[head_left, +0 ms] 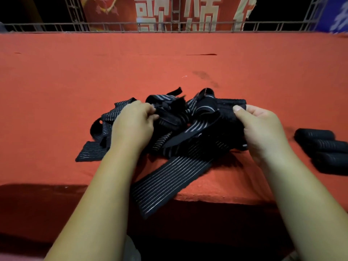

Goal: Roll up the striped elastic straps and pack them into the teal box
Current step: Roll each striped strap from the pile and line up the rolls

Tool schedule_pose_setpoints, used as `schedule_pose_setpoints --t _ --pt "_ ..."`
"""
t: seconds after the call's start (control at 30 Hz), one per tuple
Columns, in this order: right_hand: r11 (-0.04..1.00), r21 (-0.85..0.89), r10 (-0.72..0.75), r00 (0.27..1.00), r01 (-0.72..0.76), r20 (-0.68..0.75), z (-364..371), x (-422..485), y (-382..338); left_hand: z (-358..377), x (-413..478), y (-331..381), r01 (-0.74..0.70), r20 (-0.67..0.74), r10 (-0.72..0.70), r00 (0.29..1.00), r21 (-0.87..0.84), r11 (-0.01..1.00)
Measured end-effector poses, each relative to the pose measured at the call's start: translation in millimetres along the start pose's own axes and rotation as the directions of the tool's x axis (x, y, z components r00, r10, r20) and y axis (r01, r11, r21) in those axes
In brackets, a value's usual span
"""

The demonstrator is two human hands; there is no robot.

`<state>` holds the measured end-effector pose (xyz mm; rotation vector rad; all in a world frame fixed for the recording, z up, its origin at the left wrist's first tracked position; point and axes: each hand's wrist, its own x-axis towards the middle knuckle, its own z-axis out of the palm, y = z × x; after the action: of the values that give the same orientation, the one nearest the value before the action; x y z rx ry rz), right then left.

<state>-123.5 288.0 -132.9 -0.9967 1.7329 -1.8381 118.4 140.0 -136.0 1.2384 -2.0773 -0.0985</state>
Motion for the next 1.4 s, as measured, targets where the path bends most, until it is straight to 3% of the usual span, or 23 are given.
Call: schedule_pose_setpoints --t 0.1,0.27,0.33,0.4,0.5,0.57,0.67,0.8,0.87,1.03,1.1,1.17,1.27,1.4 --pt "0.998 0.054 0.014 1.000 -0.012 -0.025 -10.7 -0.8 -4.5 -1.9 -0.2 2.3 0.070 0.006 -0.071 0.997 0.082 0.994" --pt "0.993 0.119 0.019 1.000 -0.017 -0.019 -18.6 -1.8 -6.5 -0.3 0.4 6.7 0.076 0.039 -0.077 0.996 0.031 0.997" --pt "0.993 0.114 0.018 1.000 -0.016 -0.011 -22.1 -2.0 -6.6 -0.1 -3.8 11.5 -0.022 0.013 0.022 1.000 0.015 1.000" --pt "0.993 0.121 0.008 1.000 -0.007 -0.014 -26.5 -2.3 -6.3 -2.3 -9.4 18.5 -0.214 0.029 0.214 0.976 -0.016 0.977" --pt "0.989 0.150 -0.003 0.998 0.012 -0.060 -33.2 -3.8 -8.5 -7.7 -17.7 32.7 -0.357 0.280 0.373 0.885 -0.108 0.928" --pt "0.984 0.177 -0.006 0.995 0.024 -0.101 -37.5 -5.3 -11.4 -10.1 -25.2 41.6 -0.319 0.453 0.305 0.838 -0.047 0.947" --pt "0.986 0.165 -0.014 0.991 0.036 -0.132 -43.8 -6.9 -13.3 -9.1 -31.7 41.0 -0.198 0.564 0.178 0.806 -0.026 0.980" --pt "0.993 0.119 0.007 0.991 0.010 -0.137 -49.5 -9.4 -8.8 -2.4 -35.3 35.1 -0.252 0.681 0.083 0.727 0.153 0.956" --pt "0.996 0.088 0.016 0.990 -0.003 -0.142 -50.9 -9.5 -5.7 4.6 -36.0 32.9 -0.252 0.648 0.054 0.759 0.217 0.943" --pt "1.000 0.006 0.023 0.989 -0.022 -0.143 -58.9 -4.3 3.3 4.0 -30.2 33.5 -0.169 0.548 0.085 0.832 0.106 0.980" --pt "0.999 -0.030 0.028 0.990 -0.033 -0.135 -62.4 -2.9 4.4 -3.5 -29.1 37.7 -0.083 0.455 0.048 0.889 0.058 0.995" --pt "0.997 -0.059 0.032 0.991 -0.040 -0.129 -65.4 -2.9 3.0 -11.0 -30.0 46.4 0.049 0.357 -0.009 0.934 -0.103 0.993" --pt "0.995 -0.093 0.025 0.994 -0.035 -0.110 -70.0 -2.9 1.5 -22.0 -33.1 63.9 0.269 0.286 -0.145 0.947 -0.464 0.844" --pt "0.991 -0.130 -0.016 0.997 0.006 -0.076 -76.2 -4.6 -4.1 -32.3 -29.4 74.3 0.242 0.207 -0.136 0.969 -0.679 0.693"
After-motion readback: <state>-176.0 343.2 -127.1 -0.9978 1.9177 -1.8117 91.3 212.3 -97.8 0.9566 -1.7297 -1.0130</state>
